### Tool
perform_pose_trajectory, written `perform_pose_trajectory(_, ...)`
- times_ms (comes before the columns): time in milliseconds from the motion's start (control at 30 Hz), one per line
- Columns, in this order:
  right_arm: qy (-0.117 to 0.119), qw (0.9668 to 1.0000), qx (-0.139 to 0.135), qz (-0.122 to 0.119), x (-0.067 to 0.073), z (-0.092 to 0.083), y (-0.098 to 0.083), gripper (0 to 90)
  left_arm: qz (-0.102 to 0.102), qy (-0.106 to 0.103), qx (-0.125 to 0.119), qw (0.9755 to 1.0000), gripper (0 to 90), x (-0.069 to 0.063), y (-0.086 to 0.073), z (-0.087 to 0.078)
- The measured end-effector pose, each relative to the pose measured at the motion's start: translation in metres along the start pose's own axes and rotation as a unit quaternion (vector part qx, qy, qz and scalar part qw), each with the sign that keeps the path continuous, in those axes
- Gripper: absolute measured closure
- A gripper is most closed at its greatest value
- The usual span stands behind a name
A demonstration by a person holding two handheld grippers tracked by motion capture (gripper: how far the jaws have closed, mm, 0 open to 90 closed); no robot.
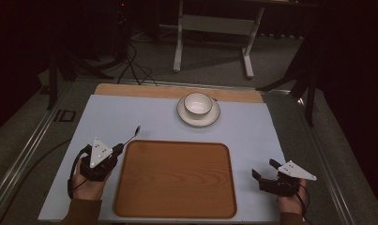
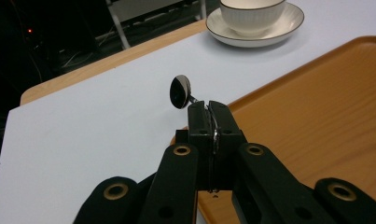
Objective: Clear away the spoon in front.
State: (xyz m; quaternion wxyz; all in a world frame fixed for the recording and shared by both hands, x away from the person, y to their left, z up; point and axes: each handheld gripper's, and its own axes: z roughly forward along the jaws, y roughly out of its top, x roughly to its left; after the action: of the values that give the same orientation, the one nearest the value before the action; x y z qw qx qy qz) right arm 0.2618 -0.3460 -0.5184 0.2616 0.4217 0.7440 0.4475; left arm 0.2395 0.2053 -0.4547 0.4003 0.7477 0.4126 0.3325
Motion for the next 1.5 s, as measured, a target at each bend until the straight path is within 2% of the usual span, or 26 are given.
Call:
perform_pose_trajectory(267, 0.001, 1.0, 0.002, -0.001, 0.0, 0.001, 0.0, 14.0, 0.011, -0.003, 0.005, 0.9999, 88.9, -0.006, -0.007, -0.005)
perform_pose_trajectory(500, 0.001, 1.0, 0.001, -0.001, 0.0, 0.001, 0.0, 14.0, 0.009, -0.005, 0.009, 0.9999, 88.9, -0.008, -0.012, -0.009)
perform_pose_trajectory(733, 0.001, 1.0, 0.002, -0.001, 0.0, 0.001, 0.0, 14.0, 0.019, -0.006, 0.018, 0.9997, 88.8, -0.013, -0.017, -0.012)
perform_pose_trajectory(1500, 0.0, 1.0, 0.003, -0.001, 0.001, 0.001, 0.0, 14.0, 0.031, -0.009, 0.047, 0.9984, 87.9, -0.02, -0.028, -0.008)
